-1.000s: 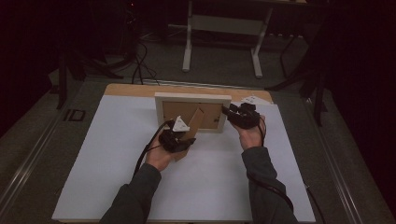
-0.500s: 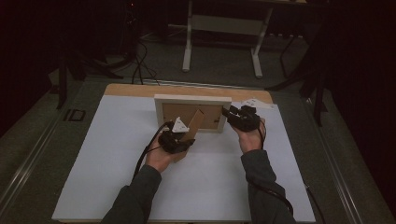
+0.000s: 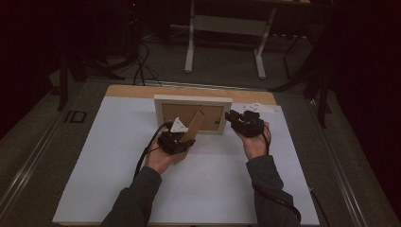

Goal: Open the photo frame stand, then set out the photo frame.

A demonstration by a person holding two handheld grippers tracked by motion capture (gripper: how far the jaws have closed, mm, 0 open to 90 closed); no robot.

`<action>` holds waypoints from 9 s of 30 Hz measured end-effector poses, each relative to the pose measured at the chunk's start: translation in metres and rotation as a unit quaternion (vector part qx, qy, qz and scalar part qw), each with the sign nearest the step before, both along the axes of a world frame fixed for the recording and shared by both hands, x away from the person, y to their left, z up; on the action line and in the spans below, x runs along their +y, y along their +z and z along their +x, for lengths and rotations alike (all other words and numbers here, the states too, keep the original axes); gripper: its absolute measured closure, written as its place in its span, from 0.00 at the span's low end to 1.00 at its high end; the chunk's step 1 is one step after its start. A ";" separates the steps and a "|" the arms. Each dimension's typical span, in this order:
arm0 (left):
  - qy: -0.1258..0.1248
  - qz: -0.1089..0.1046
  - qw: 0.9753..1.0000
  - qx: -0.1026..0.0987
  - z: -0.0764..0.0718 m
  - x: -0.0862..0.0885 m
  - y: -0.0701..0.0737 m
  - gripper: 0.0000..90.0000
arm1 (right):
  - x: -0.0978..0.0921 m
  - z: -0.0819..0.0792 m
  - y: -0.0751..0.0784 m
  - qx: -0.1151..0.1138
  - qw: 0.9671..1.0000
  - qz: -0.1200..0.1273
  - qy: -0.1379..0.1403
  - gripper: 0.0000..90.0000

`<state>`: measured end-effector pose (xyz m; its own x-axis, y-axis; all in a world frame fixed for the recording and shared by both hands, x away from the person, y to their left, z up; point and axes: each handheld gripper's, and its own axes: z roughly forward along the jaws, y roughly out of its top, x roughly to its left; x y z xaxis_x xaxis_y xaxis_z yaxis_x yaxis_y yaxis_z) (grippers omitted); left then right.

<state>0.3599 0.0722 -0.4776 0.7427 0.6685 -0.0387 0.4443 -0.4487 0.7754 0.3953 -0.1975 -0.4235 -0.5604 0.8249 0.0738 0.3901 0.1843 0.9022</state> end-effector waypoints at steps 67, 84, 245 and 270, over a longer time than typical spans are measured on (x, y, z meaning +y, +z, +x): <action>-0.002 0.014 1.000 -0.007 -0.024 0.007 -0.023 0.75 | -0.026 -0.043 -0.056 0.042 0.999 0.000 0.018 0.62; -0.009 -0.050 0.999 0.011 -0.032 0.045 -0.009 0.69 | -0.029 -0.052 -0.064 0.058 0.998 0.015 0.011 0.61; 0.095 -0.099 0.989 -0.054 -0.008 0.051 0.047 1.00 | -0.011 0.008 0.013 0.040 0.995 -0.008 0.094 1.00; 0.077 -0.087 0.992 -0.054 -0.004 0.035 0.048 1.00 | -0.005 0.008 0.016 0.040 0.993 -0.017 0.106 1.00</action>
